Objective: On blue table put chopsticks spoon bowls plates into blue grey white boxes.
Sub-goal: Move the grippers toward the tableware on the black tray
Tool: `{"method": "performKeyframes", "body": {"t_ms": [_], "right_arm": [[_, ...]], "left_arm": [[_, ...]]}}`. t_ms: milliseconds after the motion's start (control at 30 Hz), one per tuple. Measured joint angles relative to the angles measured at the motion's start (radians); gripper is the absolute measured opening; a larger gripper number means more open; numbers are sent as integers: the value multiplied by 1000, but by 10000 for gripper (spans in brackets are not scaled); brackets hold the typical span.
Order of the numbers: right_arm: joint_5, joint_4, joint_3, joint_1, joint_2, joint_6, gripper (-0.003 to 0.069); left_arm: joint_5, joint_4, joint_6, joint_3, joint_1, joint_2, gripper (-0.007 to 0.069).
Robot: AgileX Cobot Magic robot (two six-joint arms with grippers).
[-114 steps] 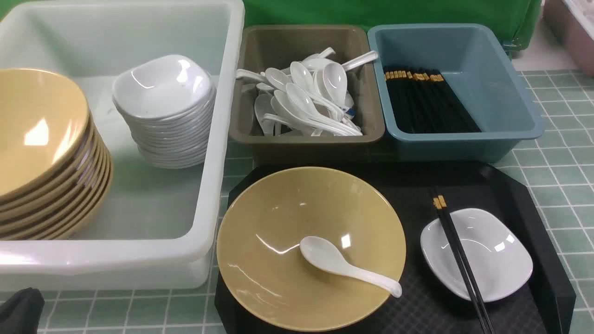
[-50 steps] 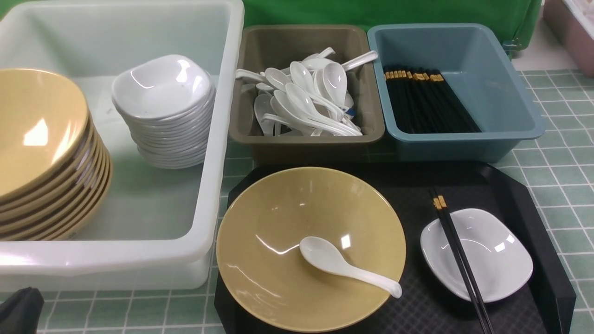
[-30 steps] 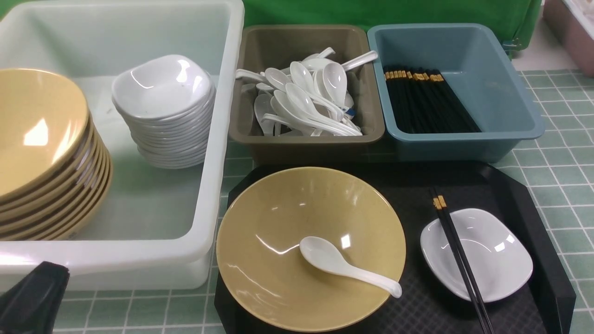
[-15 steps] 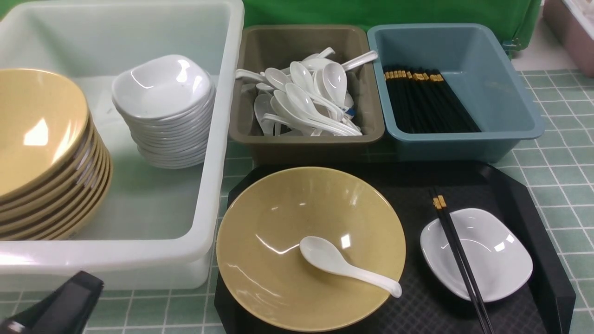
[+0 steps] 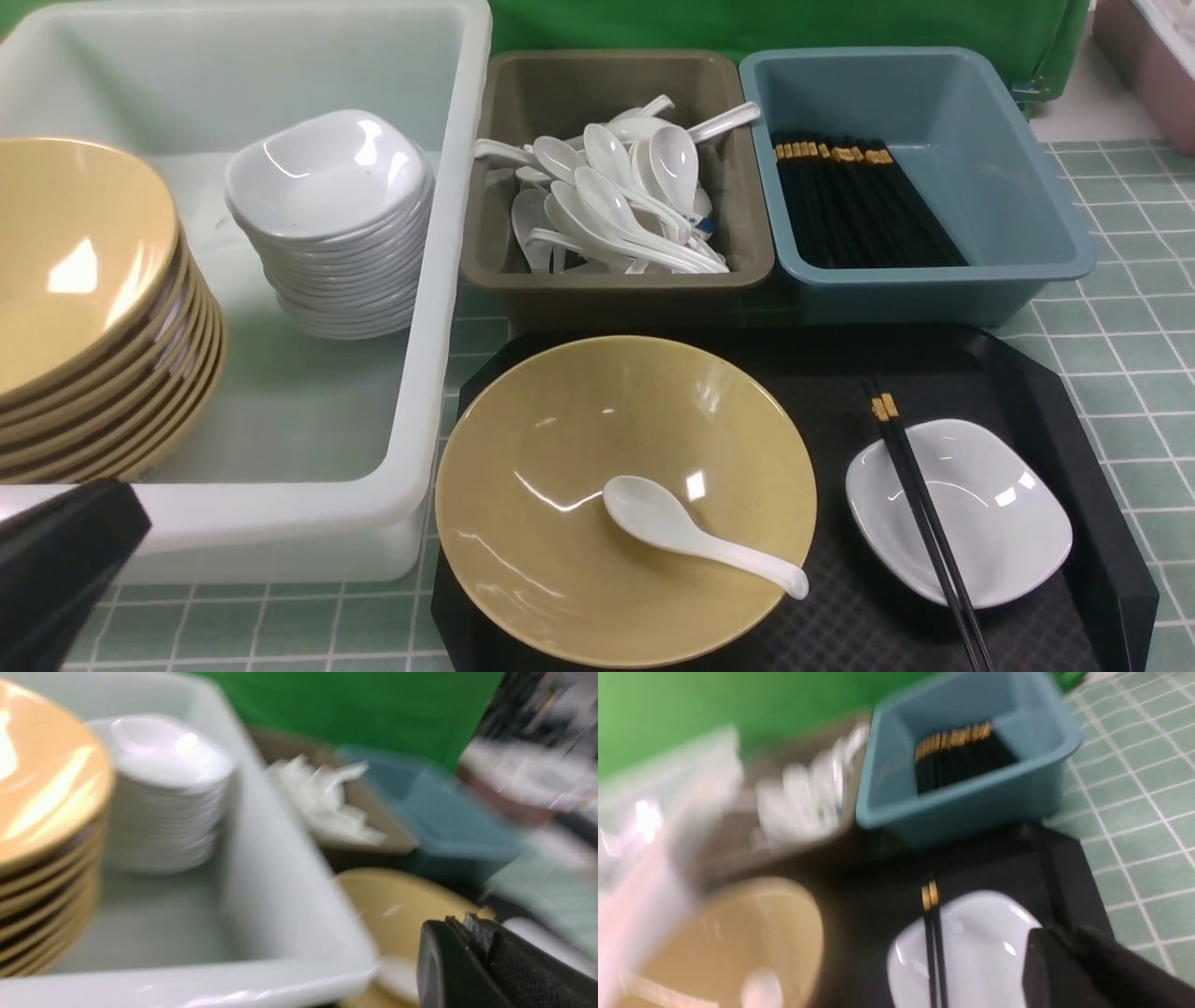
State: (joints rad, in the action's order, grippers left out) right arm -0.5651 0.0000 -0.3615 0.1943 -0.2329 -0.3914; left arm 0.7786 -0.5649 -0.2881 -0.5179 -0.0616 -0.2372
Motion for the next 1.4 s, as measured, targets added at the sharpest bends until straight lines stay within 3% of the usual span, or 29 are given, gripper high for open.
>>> {"method": "performKeyframes", "body": {"t_ms": [33, 100, 233, 467, 700, 900, 933, 1133, 1400], "right_arm": [[-9, 0, -9, 3, 0, 0, 62], [-121, 0, -119, 32, -132, 113, 36], [-355, 0, -317, 51, -361, 319, 35], [-531, 7, -463, 56, -651, 499, 35], [-509, 54, -501, 103, -816, 527, 43], [-457, 59, -548, 195, -946, 517, 67], [-457, 59, -548, 195, -952, 516, 69], [-411, 62, -620, 216, -1138, 471, 180], [-341, 59, -659, 216, -1299, 413, 369]], "left_arm": [[9, 17, 0, -9, 0, -8, 1], [111, 198, 72, -107, 21, -93, 1], [304, 422, 156, -256, 90, -215, 1], [453, 513, 135, -335, 246, -409, 1], [447, 424, 42, -419, 470, -638, 1], [391, 480, 48, -596, 686, -865, 1], [391, 480, 48, -596, 686, -865, 1], [353, 548, 52, -753, 833, -1053, 1], [353, 574, 53, -760, 840, -1113, 1]]}}
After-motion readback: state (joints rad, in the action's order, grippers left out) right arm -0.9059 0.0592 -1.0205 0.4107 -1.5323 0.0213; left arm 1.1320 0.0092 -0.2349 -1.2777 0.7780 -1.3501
